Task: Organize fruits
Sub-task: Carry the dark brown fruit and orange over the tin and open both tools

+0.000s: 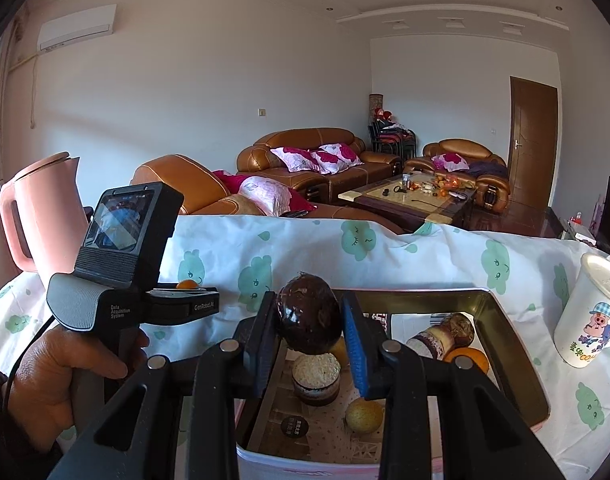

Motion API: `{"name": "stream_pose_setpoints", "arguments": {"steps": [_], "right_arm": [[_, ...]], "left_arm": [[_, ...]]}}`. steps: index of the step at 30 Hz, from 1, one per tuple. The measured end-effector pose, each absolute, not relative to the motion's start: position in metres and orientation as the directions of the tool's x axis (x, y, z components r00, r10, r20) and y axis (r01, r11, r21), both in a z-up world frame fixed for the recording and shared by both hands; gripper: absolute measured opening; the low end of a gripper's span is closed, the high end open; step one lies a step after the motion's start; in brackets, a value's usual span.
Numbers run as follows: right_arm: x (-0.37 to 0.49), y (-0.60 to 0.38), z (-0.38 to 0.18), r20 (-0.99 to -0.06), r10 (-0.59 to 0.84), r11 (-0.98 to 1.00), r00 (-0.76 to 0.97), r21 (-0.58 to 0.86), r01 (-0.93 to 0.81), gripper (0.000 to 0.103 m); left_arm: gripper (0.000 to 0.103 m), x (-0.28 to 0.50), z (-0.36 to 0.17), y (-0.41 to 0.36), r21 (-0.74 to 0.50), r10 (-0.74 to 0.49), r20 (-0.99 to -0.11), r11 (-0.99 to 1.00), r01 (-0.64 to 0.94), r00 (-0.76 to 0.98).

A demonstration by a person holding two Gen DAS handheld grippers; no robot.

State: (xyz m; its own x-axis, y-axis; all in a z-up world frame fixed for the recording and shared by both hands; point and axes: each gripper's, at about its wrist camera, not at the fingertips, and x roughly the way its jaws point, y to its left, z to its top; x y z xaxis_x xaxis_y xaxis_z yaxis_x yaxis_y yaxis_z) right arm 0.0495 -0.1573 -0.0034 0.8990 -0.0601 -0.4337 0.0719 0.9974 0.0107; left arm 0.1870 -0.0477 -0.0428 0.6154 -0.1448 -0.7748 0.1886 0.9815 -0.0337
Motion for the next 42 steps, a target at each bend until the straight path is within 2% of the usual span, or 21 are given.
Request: {"name": "stream_pose_setpoints", "arguments": {"steps": [9, 18, 33, 42], "right_arm": [[0.042, -0.150, -0.002, -0.391, -0.008, 0.999, 0.920, 0.037, 0.024, 0.034], [0.034, -0.137, -0.004, -0.376, -0.021, 1.000, 0.927, -0.009, 0.020, 0.034], [0.008, -0.141, -0.005, -0.382, -0.051, 0.998, 0.923, -0.047, 0.036, 0.034], [-0.005, -0.167, -0.002, -0.373, -0.088, 0.996, 0.924, -0.050, 0.074, 0.034]], "left_arm": [[0.035, 0.138, -0.021, -0.033, 0.065, -0.037, -0.648, 0.993, 0.103, 0.761], [0.035, 0.094, -0.016, -0.009, 0.049, 0.014, -0.595, 0.999, 0.019, 0.804], [0.035, 0.045, -0.011, -0.014, 0.049, 0.007, -0.538, 0.999, 0.023, 0.843], [0.035, 0.034, -0.010, -0.035, 0.020, -0.068, -0.543, 0.995, 0.093, 0.837]]}}
